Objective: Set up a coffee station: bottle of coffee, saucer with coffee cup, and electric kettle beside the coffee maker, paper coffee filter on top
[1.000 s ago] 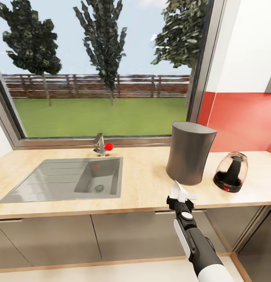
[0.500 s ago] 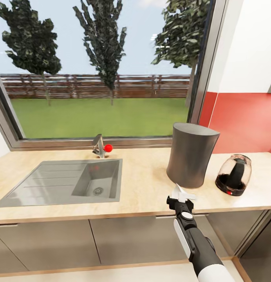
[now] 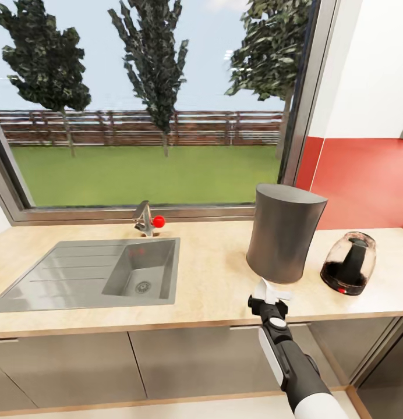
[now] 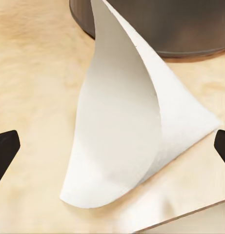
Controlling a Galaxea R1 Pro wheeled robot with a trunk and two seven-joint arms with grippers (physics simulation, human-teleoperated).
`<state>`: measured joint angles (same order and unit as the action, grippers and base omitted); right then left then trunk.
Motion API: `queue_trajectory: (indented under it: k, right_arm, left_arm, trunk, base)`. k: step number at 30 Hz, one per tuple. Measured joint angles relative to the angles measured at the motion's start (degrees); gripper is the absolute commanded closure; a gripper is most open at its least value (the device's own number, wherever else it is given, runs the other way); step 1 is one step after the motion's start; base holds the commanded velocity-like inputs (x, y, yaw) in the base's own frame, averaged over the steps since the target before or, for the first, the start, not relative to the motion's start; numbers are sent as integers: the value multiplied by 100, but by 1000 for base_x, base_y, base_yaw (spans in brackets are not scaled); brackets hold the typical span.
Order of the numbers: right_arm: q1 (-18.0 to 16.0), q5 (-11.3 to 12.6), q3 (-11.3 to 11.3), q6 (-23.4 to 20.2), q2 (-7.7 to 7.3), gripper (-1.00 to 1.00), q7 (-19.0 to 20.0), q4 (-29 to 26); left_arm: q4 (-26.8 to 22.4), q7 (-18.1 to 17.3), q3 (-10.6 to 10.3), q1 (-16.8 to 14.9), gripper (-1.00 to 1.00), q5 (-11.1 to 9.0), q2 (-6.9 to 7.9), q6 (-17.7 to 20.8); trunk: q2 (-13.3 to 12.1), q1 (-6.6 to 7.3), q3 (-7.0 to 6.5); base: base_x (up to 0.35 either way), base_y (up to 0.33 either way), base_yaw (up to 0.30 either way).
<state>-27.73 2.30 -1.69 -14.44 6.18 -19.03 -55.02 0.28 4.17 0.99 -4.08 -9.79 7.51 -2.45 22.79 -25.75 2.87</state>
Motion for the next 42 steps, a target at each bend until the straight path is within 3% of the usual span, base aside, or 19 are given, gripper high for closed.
queue_trajectory:
  k: [42]
  right_arm:
    - [0,1,1,9,0,-100,0,218]
  left_arm:
    - [27,0,0,1,-100,0,5,0]
  trunk:
    - [0,0,0]
  base:
    - [33,-42,0]
